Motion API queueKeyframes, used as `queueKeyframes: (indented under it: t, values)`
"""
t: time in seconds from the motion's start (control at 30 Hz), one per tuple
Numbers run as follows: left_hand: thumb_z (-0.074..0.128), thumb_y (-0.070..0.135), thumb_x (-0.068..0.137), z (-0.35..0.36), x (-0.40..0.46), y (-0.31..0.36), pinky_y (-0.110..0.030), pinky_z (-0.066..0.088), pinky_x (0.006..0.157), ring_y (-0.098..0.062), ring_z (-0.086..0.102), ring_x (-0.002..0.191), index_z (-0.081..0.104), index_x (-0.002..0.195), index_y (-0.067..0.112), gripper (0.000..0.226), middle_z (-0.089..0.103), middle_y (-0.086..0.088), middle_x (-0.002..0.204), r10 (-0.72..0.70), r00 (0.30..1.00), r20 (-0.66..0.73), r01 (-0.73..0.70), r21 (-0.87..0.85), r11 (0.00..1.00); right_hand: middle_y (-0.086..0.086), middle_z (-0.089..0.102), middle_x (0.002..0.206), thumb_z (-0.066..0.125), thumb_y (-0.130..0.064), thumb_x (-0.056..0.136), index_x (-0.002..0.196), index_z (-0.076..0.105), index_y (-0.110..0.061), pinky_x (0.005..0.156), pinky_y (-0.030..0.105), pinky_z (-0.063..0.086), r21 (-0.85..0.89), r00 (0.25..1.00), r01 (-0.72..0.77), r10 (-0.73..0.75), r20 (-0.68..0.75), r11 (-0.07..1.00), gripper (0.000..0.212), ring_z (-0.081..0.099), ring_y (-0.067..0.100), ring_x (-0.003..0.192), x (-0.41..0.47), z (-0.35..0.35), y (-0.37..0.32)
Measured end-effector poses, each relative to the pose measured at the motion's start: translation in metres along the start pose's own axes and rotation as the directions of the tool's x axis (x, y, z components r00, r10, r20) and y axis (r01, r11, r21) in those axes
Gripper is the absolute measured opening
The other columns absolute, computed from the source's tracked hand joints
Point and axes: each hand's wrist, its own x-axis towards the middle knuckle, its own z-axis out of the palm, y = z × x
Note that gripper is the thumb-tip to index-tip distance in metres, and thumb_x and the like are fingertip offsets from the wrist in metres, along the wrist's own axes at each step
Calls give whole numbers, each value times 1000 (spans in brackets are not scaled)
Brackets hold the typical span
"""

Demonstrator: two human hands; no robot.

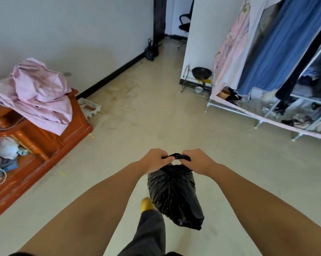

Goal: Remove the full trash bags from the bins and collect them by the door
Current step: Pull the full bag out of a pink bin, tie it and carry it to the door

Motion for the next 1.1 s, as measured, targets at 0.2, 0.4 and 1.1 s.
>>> queueKeyframes:
  t: [0.2, 0.4, 1.1]
  values:
    - [47, 40, 95, -86, 143, -40, -26, 18, 48, -11, 29, 48, 33, 53, 20, 48, 31, 3, 51, 42, 999, 13, -42, 40, 998, 2, 54, 67, 51, -28, 92, 75, 54, -11, 57, 32, 35, 27, 999, -44, 45, -32, 999, 24, 50, 22, 62, 148, -56, 25]
    - [46, 41, 95, -160, 266, -71, -29, 21, 51, -16, 34, 52, 37, 55, 20, 46, 35, 1, 53, 77, 997, 33, -79, 75, 994, 8, 60, 73, 51, -27, 92, 81, 59, -9, 60, 33, 38, 34, 997, -51, 53, -64, 998, 22, 53, 23, 67, 274, -111, 44]
    - [46, 43, 94, -401, 704, -219, -27, 22, 49, -13, 33, 49, 37, 55, 20, 46, 36, 2, 53, -100, 989, -110, 100, -13, 995, -1, 50, 65, 47, -30, 94, 76, 54, -12, 51, 25, 29, -58, 985, 152, -147, 85, 987, 25, 47, 19, 63, 798, -304, 128]
